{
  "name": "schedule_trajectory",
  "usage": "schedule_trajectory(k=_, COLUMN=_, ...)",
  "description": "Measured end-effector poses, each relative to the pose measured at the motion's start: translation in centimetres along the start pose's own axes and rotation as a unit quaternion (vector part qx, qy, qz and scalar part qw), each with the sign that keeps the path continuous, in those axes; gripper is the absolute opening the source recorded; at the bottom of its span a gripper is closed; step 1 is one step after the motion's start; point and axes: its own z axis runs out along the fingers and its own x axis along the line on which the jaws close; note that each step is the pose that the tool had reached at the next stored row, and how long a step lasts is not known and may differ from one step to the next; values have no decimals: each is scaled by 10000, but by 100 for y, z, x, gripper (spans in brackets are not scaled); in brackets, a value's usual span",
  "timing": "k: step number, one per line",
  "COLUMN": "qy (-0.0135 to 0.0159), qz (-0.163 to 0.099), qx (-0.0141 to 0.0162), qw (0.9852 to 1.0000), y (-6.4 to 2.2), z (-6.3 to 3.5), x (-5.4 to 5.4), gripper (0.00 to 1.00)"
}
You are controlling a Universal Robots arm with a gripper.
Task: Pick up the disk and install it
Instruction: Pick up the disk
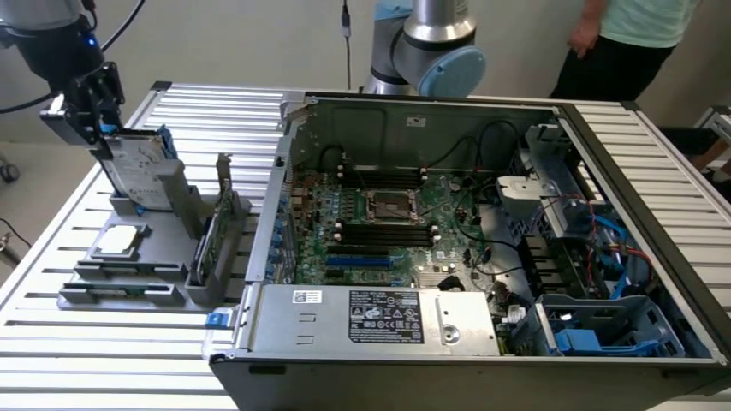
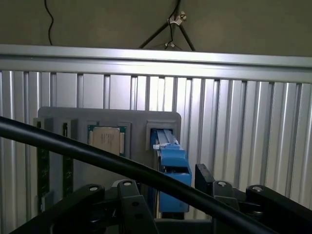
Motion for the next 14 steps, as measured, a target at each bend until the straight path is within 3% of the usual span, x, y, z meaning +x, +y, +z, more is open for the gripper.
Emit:
schedule_trajectory(k=2, qy=-1, qz=1, qx=-23, qw=10000, y=1, z=23, x=-1, gripper=54)
schedule_trajectory(k=5, qy=-3, qz=1, qx=-90, qw=10000, y=0, z=42, x=-2, gripper=54)
schedule_trajectory(k=14, qy=-4, qz=2, qx=-97, qw=10000, y=-2, z=98, x=-2, gripper=54)
